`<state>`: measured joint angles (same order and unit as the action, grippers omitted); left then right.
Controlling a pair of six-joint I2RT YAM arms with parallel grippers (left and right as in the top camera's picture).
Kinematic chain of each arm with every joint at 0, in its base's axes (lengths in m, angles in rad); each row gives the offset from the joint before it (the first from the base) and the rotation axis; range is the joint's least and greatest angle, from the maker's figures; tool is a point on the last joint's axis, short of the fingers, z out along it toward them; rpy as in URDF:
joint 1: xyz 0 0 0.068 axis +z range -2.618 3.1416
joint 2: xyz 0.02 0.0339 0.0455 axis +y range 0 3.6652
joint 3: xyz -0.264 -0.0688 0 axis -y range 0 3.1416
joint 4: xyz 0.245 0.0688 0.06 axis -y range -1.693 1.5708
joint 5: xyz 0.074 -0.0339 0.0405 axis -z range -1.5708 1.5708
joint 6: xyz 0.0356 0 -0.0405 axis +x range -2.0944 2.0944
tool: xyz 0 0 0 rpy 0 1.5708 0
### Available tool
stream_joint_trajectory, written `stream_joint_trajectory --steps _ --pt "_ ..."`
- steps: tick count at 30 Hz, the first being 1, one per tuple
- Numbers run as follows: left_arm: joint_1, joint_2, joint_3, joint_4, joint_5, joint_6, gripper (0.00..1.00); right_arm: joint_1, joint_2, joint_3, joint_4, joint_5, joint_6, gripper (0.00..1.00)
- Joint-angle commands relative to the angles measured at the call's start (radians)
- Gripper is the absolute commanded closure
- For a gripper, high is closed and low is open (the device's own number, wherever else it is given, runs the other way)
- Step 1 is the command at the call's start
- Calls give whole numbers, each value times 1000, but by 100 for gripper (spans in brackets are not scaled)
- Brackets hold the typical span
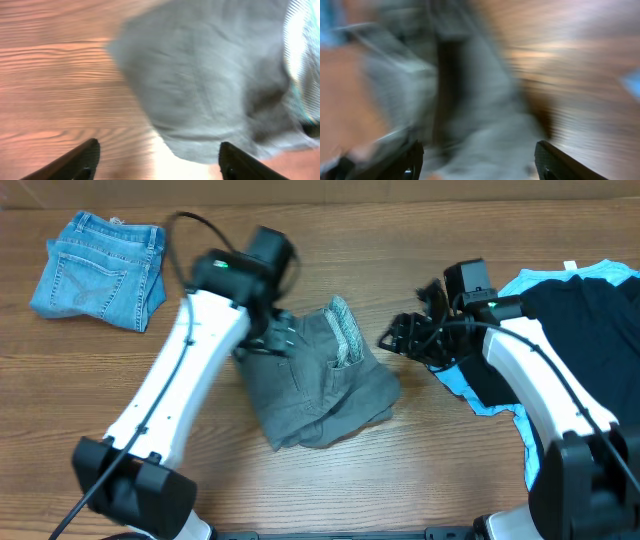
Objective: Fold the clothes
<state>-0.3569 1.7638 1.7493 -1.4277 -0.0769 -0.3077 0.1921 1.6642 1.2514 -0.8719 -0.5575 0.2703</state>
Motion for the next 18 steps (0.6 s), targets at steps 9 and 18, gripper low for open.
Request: stream_joint_trajectory --steps 9,18 --pt "219 15 -102 114 192 165 74 355 -10 23 196 127 60 55" --pt "232 28 -288 237 359 252 49 358 231 22 72 486 347 72"
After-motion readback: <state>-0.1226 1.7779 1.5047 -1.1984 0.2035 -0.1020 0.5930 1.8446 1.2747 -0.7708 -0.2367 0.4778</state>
